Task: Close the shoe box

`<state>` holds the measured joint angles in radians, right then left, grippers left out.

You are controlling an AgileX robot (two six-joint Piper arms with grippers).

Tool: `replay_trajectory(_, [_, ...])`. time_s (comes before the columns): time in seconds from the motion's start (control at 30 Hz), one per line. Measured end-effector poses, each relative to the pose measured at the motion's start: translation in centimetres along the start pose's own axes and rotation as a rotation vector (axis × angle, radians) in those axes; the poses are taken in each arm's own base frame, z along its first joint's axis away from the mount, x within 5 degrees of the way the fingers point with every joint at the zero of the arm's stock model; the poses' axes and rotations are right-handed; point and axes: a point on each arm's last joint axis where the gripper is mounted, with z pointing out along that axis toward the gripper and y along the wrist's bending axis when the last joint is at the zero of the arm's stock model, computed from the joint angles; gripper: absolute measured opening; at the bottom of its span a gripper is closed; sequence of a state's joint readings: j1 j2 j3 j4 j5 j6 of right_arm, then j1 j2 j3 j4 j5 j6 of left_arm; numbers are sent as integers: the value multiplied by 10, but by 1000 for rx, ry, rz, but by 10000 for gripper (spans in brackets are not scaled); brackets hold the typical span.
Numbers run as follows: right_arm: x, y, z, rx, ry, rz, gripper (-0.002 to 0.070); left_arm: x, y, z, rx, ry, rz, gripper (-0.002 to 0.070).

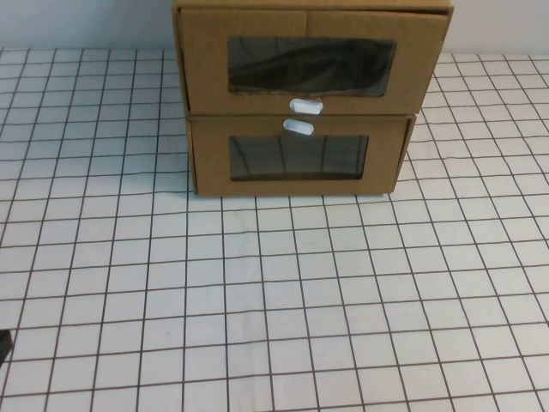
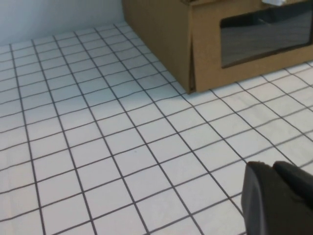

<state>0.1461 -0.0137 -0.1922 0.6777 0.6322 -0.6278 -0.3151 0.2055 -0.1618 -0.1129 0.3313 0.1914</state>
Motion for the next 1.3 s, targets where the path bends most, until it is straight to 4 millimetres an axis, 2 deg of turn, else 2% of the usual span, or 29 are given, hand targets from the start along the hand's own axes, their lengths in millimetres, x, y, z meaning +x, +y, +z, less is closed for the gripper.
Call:
replay_trajectory(0.13, [0,0,0,0,0,0,-14,21,1,8,-31,-33,-24,-6])
replay_trajectory(0.3, [0,0,0,0,0,0,-14,42,1,9,-50,-42,-33,-5])
replay_trajectory(0.43, [0,0,0,0,0,0,-14,45,3,6,-90,-63,-45,-6])
replay_trajectory(0.67, [0,0,0,0,0,0,-14,55,3,0,-110,3,-57,-5])
replay_trajectory(1.3, [0,0,0,1,1,-2,-14,56,3,0,-115,11,-74,-5])
